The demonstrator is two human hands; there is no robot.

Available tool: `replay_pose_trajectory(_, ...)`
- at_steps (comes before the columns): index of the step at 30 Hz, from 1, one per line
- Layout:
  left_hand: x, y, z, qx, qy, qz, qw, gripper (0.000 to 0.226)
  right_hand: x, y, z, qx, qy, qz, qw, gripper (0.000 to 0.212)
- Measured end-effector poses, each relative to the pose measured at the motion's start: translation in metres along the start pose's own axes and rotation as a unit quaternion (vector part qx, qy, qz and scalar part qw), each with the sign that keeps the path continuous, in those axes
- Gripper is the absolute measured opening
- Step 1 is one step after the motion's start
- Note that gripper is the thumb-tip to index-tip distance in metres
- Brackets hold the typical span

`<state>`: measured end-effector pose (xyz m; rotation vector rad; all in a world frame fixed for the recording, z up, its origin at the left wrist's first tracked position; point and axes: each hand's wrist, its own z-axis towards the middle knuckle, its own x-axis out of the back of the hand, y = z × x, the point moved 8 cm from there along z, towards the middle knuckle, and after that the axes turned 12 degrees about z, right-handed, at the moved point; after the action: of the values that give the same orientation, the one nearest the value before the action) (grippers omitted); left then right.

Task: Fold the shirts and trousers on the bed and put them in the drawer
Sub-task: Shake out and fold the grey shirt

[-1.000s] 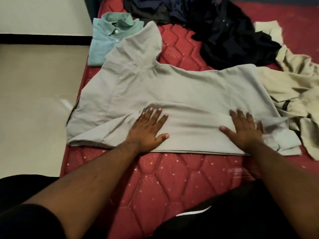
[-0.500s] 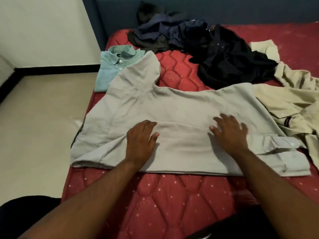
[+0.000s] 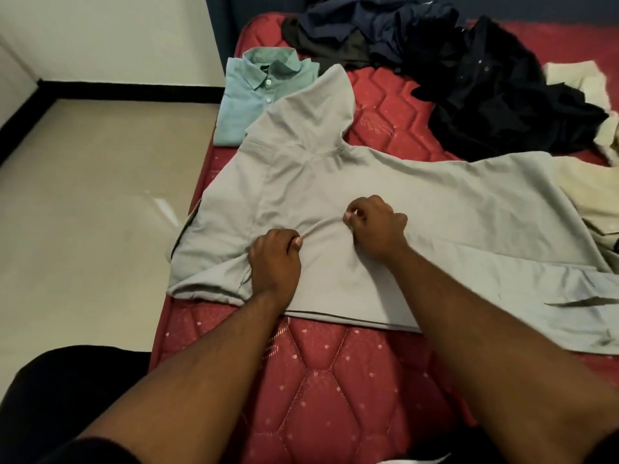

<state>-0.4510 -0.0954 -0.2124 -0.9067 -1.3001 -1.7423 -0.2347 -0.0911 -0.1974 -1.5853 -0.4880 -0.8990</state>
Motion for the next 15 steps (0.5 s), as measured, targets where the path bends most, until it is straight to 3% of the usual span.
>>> replay_pose_trajectory(3,0.013,0.018,-0.005,-0.027,0.028,0.059,0.998,0.019,0.020,-0.023,-0.041,0.093,0.116,-0.023,0.989,0.038)
replay_pose_trajectory(5,0.011,0.048,-0.019,-0.148,0.029,0.112,0.982,0.030,0.013,-0.014,-0.072,0.136,0.106,-0.093,0.981,0.048)
replay_pose_trajectory(6,-0.001,0.057,-0.028,-0.205,-0.021,0.136,0.969,0.037,0.006,0.000,-0.084,0.132,0.069,-0.137,0.979,0.055)
replay_pose_trajectory(8,-0.028,0.052,-0.041,-0.246,-0.141,0.187,0.941,0.055,0.001,0.044,-0.098,0.083,-0.024,-0.195,0.977,0.074)
replay_pose_trajectory(10,-0.039,0.036,-0.041,-0.245,-0.192,0.207,0.928,0.065,0.030,0.095,-0.095,0.016,-0.035,-0.221,0.975,0.085)
replay_pose_trajectory(13,-0.033,0.044,-0.041,-0.238,-0.187,0.243,0.922,0.064,0.087,0.153,-0.102,-0.152,0.004,-0.213,0.965,0.084)
replay_pose_trajectory(15,-0.027,0.082,-0.050,-0.263,-0.144,0.240,0.923,0.062,0.080,0.137,-0.107,-0.140,0.020,-0.198,0.970,0.082)
